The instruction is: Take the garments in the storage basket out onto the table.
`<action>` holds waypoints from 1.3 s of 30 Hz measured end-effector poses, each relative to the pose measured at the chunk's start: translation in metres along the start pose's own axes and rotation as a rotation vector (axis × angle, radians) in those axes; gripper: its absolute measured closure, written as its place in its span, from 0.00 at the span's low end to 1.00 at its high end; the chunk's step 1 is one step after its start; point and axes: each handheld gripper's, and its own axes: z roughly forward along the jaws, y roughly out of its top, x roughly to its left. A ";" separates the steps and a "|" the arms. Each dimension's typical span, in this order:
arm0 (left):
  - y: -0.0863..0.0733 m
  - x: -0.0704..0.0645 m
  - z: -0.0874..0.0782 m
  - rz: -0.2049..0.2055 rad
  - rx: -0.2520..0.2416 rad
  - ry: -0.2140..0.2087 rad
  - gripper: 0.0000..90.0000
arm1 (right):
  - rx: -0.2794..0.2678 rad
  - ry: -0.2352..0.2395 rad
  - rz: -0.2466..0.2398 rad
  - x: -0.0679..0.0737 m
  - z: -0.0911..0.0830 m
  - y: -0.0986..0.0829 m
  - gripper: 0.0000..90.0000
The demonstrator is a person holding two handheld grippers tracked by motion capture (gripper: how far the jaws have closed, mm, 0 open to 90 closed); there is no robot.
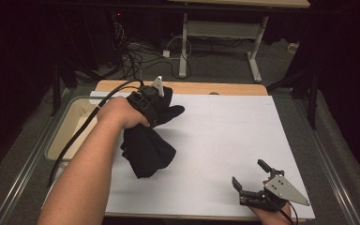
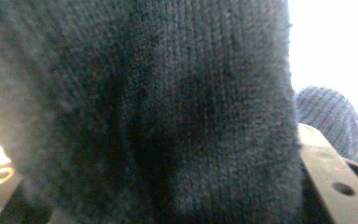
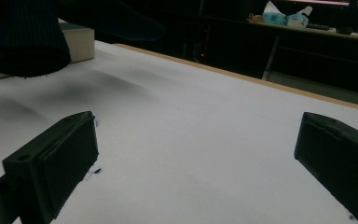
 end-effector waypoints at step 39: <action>0.000 -0.018 0.086 -0.026 -0.494 -0.064 0.53 | -0.004 -0.005 0.001 -0.001 -0.001 0.000 0.00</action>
